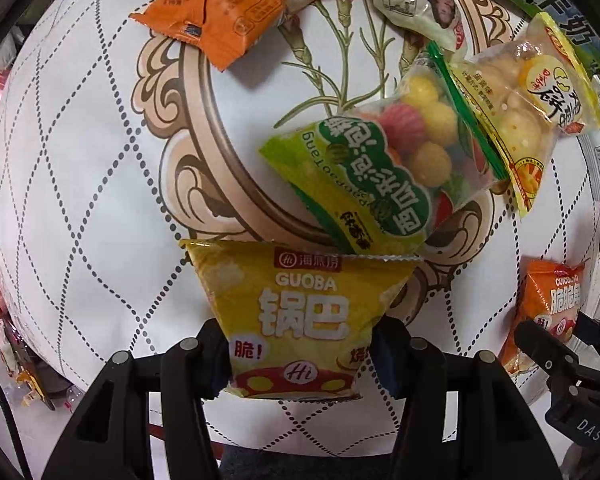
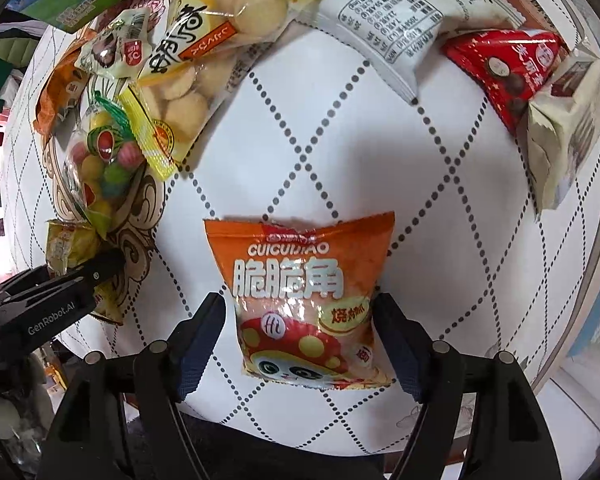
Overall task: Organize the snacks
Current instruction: 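Carry both bags into the box, release them, and lift both tools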
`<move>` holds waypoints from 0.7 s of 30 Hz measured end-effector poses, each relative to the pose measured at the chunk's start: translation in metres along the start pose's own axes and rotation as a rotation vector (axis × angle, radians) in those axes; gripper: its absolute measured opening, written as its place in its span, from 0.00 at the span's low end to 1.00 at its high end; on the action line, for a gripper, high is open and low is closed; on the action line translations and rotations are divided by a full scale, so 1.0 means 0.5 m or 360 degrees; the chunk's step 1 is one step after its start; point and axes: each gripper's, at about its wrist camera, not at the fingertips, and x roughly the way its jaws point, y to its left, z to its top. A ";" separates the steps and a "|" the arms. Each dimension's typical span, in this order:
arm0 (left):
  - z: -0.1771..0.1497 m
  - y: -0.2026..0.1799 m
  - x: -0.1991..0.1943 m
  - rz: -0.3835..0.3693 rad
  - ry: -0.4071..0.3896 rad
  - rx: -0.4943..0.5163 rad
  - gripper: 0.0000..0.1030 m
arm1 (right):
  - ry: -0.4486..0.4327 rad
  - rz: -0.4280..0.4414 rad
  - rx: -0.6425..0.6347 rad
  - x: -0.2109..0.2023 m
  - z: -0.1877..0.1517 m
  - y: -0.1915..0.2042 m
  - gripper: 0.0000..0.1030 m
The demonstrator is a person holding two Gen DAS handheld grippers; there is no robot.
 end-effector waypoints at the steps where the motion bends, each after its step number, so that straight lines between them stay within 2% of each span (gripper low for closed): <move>1: -0.003 -0.005 -0.003 0.0008 -0.0005 -0.0007 0.52 | -0.0012 -0.0009 -0.0002 0.004 -0.003 0.004 0.76; 2: -0.012 -0.009 -0.009 0.0015 -0.0011 -0.0006 0.48 | -0.0030 -0.0018 -0.0003 0.006 -0.011 0.006 0.75; 4: -0.037 -0.011 -0.026 0.0032 -0.0023 0.0011 0.42 | -0.0065 -0.0051 -0.0008 0.008 -0.026 0.001 0.62; 7: -0.059 -0.022 -0.063 0.0008 -0.0048 0.0038 0.41 | -0.0119 -0.0035 0.0000 0.006 -0.049 0.002 0.51; 12: -0.088 -0.062 -0.156 -0.0073 -0.0112 0.0094 0.41 | -0.0163 0.0059 0.0007 -0.041 -0.059 0.001 0.49; 16: -0.089 -0.103 -0.270 -0.0221 -0.0204 0.0144 0.41 | -0.0223 0.0195 0.0023 -0.112 -0.062 -0.008 0.49; 19: -0.054 -0.143 -0.367 -0.0358 -0.0282 0.0158 0.41 | -0.0296 0.0328 0.0044 -0.192 -0.043 -0.024 0.49; 21: -0.017 -0.160 -0.408 -0.0399 -0.0313 0.0167 0.41 | -0.0402 0.0388 0.0042 -0.265 -0.014 -0.036 0.48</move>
